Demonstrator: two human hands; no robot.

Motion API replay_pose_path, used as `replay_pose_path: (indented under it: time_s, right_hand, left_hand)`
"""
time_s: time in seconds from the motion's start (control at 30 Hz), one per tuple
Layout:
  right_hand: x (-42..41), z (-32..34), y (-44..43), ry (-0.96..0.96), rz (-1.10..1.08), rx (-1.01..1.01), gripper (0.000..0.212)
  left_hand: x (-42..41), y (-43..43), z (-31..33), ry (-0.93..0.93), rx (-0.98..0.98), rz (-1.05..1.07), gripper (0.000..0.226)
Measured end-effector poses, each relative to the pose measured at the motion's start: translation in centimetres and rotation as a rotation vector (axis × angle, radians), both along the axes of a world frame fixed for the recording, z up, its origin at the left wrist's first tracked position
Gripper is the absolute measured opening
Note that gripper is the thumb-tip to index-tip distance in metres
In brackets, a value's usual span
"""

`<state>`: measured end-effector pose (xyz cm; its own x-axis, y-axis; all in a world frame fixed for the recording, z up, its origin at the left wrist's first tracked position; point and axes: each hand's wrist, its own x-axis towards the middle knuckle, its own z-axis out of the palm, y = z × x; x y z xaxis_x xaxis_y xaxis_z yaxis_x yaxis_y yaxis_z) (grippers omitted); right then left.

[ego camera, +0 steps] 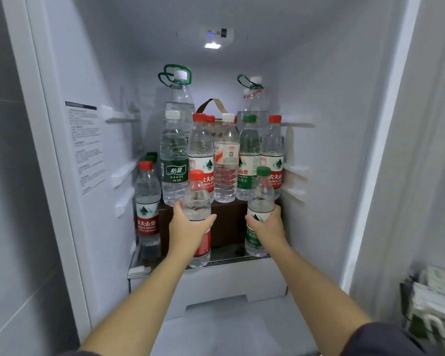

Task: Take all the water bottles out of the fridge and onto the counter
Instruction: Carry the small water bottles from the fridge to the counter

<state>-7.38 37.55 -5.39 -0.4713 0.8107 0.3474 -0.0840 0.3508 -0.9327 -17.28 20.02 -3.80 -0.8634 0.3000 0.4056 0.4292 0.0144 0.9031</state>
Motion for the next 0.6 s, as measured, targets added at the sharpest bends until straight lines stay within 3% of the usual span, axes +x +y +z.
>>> replay_pose_path:
  time_s: [0.17,0.3,0.47,0.6]
  right_hand:
    - [0.4,0.3,0.1,-0.042,0.055,-0.036,0.064]
    - [0.9,0.7,0.1,-0.084,0.159,-0.075,0.054]
    - [0.6,0.9,-0.5,-0.114,0.244,-0.14,0.065]
    - [0.2,0.8,-1.2,-0.121,0.338,-0.175,0.057]
  left_hand:
    - [0.9,1.0,-1.1,0.048,0.081,0.104,0.073]
    - [0.5,0.3,-3.4,0.002,0.02,0.038,0.078]
    - [-0.2,-0.4,-5.5,-0.034,-0.026,-0.119,0.078]
    - [0.3,0.0,-5.3,0.029,-0.025,-0.046,0.078]
